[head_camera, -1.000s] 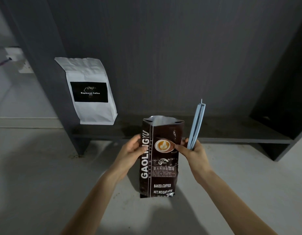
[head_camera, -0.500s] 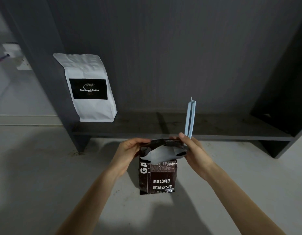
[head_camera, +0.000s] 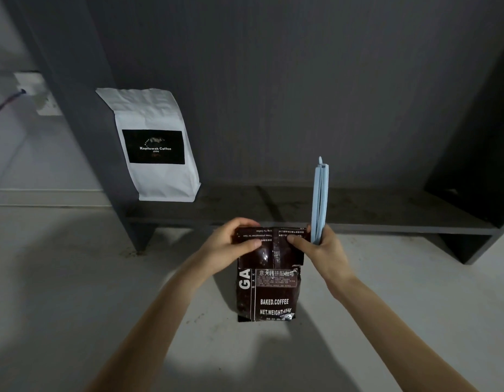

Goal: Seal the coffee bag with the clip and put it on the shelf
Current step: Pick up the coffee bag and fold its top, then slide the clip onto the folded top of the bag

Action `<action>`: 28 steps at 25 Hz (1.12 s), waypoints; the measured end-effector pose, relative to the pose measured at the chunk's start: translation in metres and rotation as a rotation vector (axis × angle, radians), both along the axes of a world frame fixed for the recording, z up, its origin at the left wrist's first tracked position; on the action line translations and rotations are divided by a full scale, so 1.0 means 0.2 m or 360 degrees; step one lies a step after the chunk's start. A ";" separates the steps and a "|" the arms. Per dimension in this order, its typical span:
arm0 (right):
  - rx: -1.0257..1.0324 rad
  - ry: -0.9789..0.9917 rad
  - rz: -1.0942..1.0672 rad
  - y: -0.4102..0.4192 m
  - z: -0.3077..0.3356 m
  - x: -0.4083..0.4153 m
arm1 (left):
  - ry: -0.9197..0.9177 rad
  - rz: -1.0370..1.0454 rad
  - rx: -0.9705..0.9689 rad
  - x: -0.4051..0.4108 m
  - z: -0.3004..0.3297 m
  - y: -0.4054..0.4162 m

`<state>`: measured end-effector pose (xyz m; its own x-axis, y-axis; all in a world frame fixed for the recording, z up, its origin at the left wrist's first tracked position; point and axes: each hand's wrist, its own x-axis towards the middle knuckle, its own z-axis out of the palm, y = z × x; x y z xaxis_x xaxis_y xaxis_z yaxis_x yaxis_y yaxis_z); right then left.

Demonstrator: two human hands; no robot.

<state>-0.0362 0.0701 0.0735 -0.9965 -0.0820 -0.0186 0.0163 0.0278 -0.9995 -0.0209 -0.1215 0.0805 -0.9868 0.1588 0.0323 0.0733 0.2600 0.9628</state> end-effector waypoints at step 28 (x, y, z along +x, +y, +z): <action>0.0938 0.0769 0.0113 0.22 -0.07 0.03 | -0.0071 0.0205 0.0323 0.03 -0.06 0.04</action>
